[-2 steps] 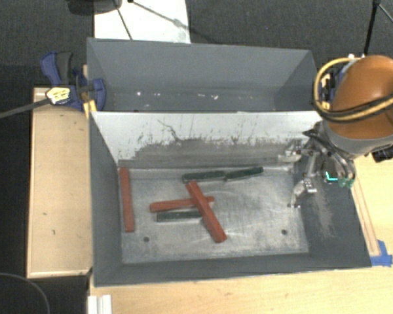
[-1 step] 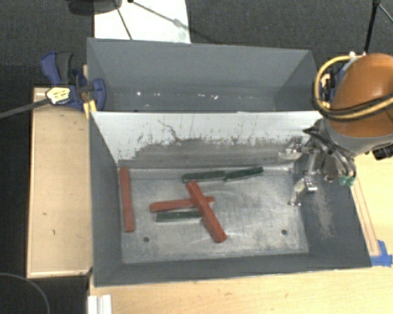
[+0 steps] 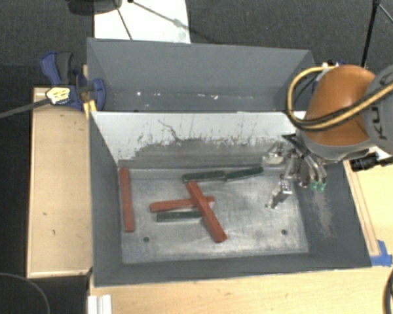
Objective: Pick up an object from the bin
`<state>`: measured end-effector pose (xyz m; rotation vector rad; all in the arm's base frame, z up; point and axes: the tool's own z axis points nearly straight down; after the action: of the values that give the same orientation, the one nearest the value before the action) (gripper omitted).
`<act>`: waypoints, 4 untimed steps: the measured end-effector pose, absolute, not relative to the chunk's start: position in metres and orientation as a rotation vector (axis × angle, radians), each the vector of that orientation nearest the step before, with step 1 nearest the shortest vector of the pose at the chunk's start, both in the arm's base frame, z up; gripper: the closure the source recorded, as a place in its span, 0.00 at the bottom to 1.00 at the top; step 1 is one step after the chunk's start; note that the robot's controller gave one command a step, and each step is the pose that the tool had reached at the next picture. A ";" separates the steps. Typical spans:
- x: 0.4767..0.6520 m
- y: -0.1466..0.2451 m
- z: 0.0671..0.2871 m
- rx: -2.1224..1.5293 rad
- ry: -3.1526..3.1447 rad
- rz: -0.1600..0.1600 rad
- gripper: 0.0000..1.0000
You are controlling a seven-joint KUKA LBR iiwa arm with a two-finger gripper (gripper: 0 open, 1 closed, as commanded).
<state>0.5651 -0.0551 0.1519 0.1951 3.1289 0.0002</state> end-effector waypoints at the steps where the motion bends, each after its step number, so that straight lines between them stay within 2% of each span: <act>1: 0.583 -0.021 0.141 -0.118 3.136 0.000 0.00; 2: 0.588 -0.009 0.125 0.023 3.139 0.001 0.00; 3: 0.574 0.055 0.083 0.563 3.072 -0.001 0.00; 4: 0.579 0.086 0.076 -0.162 3.123 0.001 1.00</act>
Offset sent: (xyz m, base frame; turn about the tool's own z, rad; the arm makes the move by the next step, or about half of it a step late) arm 0.0264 0.0611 -0.0519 0.3531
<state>0.5789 0.0857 0.0756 -0.1622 3.1231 0.0006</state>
